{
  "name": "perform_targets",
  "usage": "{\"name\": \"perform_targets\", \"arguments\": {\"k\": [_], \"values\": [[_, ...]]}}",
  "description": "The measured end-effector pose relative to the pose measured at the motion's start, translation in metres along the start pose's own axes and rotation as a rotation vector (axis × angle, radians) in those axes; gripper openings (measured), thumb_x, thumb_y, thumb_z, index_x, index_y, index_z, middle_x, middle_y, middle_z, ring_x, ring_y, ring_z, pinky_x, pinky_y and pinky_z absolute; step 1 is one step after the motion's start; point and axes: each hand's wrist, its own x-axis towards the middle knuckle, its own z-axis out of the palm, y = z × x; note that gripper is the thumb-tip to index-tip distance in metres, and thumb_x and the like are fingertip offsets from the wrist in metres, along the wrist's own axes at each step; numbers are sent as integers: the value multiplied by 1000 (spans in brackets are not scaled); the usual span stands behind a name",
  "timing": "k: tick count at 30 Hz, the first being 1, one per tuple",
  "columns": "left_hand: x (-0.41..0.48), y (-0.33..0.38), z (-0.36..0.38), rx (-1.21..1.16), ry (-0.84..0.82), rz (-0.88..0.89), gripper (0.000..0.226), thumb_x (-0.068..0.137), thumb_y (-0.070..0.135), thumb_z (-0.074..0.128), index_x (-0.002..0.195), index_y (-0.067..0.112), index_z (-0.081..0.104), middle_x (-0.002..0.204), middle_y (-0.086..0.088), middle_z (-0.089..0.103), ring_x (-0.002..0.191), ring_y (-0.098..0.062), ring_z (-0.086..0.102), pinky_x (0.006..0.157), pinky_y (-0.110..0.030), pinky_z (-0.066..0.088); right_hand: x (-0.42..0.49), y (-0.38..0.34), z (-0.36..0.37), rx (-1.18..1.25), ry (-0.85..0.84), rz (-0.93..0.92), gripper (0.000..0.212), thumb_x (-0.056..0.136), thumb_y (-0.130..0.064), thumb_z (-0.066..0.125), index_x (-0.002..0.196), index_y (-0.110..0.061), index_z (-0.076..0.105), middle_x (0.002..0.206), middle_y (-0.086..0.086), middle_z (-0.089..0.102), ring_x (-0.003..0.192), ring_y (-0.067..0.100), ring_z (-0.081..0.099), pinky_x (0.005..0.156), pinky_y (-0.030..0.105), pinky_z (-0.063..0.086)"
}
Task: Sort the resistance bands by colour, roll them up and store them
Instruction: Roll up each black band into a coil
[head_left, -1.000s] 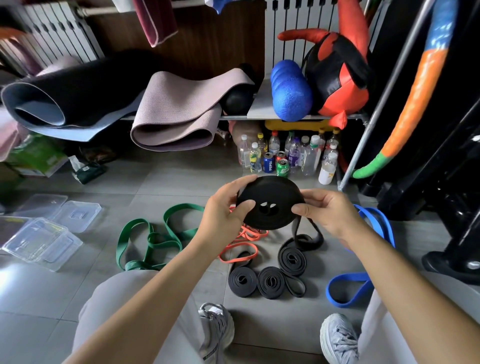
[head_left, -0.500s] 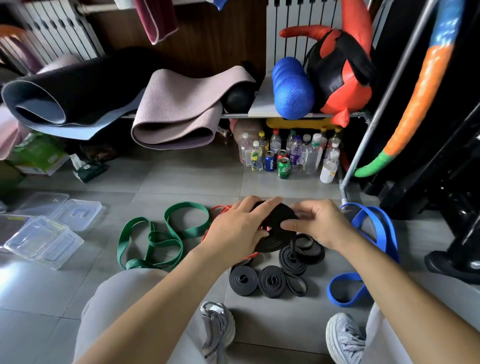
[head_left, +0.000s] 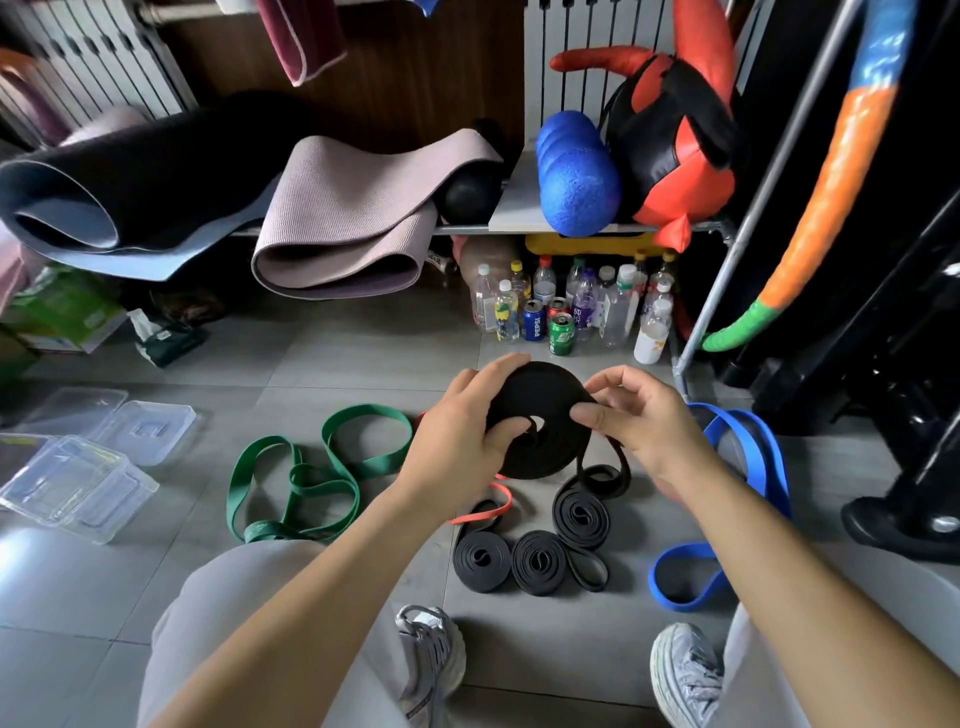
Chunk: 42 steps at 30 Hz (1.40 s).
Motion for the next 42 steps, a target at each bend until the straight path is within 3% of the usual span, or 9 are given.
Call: {"name": "perform_targets", "arguments": {"k": [5,9,11,14,21,29,33,37,42], "values": [[1,-2,-1,-76,28,-38,57,85,16,63,135,33,41,124,4,52,110,-11,48,90,-22,39,-1,-2,-1,72,9,-28,21,69,-10,72,85,-21,64,70,-11,71,70,-1,65,66,14,50],[2,-3,-6,-171,63,-66,57,83,11,64,132,32,43,125,6,53,114,-11,48,97,-29,43,-1,-2,-1,117,12,-47,26,75,-3,67,89,-25,68,78,-13,72,78,-4,65,71,11,49],[1,-3,-6,-172,60,-67,56,83,11,64,131,32,44,125,7,53,113,-11,48,97,-31,44,-1,-1,-1,24,42,-94,27,77,-5,69,90,-29,69,88,-6,67,79,-7,62,75,7,45],[0,-3,-3,-163,55,-68,56,84,13,63,132,32,43,124,6,53,113,-11,49,97,-32,44,1,2,-1,-139,81,-139,29,77,-7,70,89,-33,67,82,-4,57,65,-6,53,70,6,42],[-1,-3,-5,-162,87,-80,54,84,12,63,130,34,44,125,6,52,108,-7,48,94,-26,44,1,5,2,-85,70,-2,21,75,-3,72,88,-20,68,75,-5,66,58,-4,61,55,12,50],[-2,-5,-4,-262,114,-121,52,84,8,63,121,40,45,113,21,52,107,-6,50,94,-29,47,-4,3,6,-28,56,71,27,76,0,72,86,-23,62,77,1,66,74,16,64,62,23,56],[1,-5,3,-324,89,-182,50,84,6,62,122,34,47,108,22,54,104,-6,54,92,-27,48,-10,0,10,-367,125,-11,22,74,-25,77,88,-24,61,80,-7,67,79,16,66,77,36,54],[6,2,18,-266,50,-153,50,85,5,60,128,25,46,116,7,56,109,-15,54,94,-29,46,-15,-8,21,-917,192,-125,57,74,-51,68,116,-18,47,91,-1,64,86,24,61,64,30,38],[30,15,28,-231,29,-118,51,85,4,58,130,24,44,119,-2,58,108,-19,53,94,-34,45,3,-27,2,-1071,153,-197,48,78,-52,64,105,-16,48,81,0,59,74,27,56,57,29,36]]}}
